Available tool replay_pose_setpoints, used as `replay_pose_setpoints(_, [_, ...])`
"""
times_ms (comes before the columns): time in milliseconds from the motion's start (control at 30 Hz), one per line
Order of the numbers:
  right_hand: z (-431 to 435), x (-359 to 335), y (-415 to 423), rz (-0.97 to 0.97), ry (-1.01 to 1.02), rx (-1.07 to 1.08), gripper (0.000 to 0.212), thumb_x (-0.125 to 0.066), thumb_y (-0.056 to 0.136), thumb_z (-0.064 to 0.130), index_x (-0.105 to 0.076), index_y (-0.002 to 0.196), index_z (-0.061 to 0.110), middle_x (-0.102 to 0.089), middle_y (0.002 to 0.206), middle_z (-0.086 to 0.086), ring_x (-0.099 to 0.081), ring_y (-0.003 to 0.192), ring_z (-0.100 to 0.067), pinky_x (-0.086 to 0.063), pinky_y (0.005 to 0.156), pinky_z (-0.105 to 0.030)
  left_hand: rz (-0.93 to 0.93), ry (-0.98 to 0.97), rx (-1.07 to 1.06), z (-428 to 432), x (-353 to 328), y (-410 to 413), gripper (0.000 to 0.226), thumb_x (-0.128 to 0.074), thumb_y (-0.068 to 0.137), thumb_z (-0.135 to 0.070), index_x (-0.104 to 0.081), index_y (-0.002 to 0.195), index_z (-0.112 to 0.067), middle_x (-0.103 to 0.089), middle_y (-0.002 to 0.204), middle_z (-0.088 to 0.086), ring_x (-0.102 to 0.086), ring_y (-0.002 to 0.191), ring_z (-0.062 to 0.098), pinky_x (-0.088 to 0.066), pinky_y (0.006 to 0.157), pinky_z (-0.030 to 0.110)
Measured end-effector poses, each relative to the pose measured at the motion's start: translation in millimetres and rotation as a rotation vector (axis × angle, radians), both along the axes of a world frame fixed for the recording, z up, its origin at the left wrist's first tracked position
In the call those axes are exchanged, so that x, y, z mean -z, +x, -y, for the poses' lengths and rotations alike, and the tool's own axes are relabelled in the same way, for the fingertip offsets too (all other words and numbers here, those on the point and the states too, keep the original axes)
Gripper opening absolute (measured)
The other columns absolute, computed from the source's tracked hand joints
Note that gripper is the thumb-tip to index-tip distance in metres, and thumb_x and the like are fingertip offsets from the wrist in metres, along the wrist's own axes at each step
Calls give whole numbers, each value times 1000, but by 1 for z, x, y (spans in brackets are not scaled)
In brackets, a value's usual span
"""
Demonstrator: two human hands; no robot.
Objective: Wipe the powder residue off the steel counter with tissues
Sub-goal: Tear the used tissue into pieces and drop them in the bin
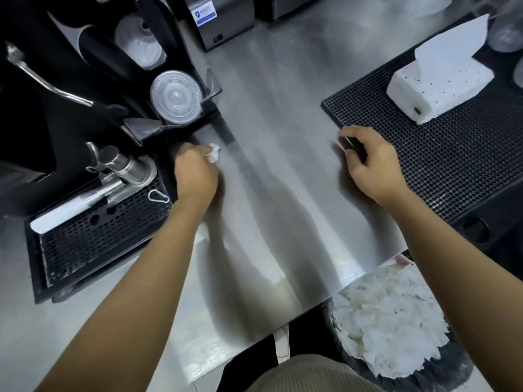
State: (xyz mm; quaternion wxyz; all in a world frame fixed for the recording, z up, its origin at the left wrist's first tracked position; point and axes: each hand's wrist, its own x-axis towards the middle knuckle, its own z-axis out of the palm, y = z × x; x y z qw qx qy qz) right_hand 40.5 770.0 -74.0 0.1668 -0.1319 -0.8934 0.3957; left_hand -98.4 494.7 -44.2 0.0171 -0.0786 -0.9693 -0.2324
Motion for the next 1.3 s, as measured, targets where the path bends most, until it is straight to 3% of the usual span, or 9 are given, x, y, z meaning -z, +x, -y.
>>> replay_pose_setpoints(133, [11,-9,7,10,-113,70,38,-54,90,-3,-59,127,7,-58,126,-7,-52,110,-6,-34,97,-4,-71,50,75,-26,11,56,28,-48,83,5,-71,98,0,-59,97,20,-58,92,36,-40,84,29])
replay_pose_setpoints(267, [52,-14,30,-17,-395,164,34,-52,95,2,-58,127,13,-61,122,-10,-59,105,-17,-46,99,-34,-28,141,259,-28,17,114,32,-49,79,7,-73,95,-6,-60,88,10,-54,84,25,-41,77,21])
replay_pose_setpoints(367, [89,-14,50,-39,-547,169,30,-53,96,-1,-60,124,8,-63,122,-5,-60,111,1,-46,99,-18,119,163,365,-16,-2,90,19,-57,86,-7,-76,91,-10,-66,85,9,-61,80,20,-42,74,19])
replay_pose_setpoints(533, [123,0,71,-47,-487,80,30,-53,94,-3,-61,121,7,-64,120,-8,-62,116,-14,-48,103,-33,-100,-297,178,33,-23,-6,27,-52,86,-13,-73,102,-15,-70,100,16,-61,97,36,-44,86,41])
replay_pose_setpoints(600, [123,4,72,-64,-393,59,28,-54,93,-2,-61,118,9,-65,116,-6,-64,112,-17,-51,98,-36,-126,-645,146,42,-22,-18,22,-54,87,-14,-71,101,-13,-69,95,16,-53,99,37,-36,87,43])
replay_pose_setpoints(700, [124,2,70,-68,-351,66,28,-55,92,-4,-62,116,9,-66,111,-7,-65,107,-17,-52,94,-29,-63,-838,119,34,-22,-4,18,-55,81,-7,-68,94,-8,-68,90,17,-49,101,35,-34,89,41])
replay_pose_setpoints(900, [125,1,70,-57,-294,75,26,-56,91,-3,-63,115,7,-66,109,-6,-63,103,-11,-46,90,-14,-43,-921,317,33,-24,58,18,-56,82,-12,-67,96,-17,-68,90,7,-52,100,30,-34,88,36])
replay_pose_setpoints(1100, [127,-3,69,-46,-252,101,25,-57,91,-4,-65,113,4,-63,106,0,-53,97,19,-35,84,1,113,-380,213,52,-42,19,15,-63,86,-30,-72,75,-24,-69,78,5,-59,81,31,-42,84,36])
replay_pose_setpoints(1300, [129,-4,71,-40,-238,110,26,-57,90,-4,-64,114,2,-61,106,1,-52,96,22,-35,82,2,-28,-877,282,39,-32,29,23,-52,85,-11,-66,104,-12,-67,102,14,-52,104,33,-35,90,39])
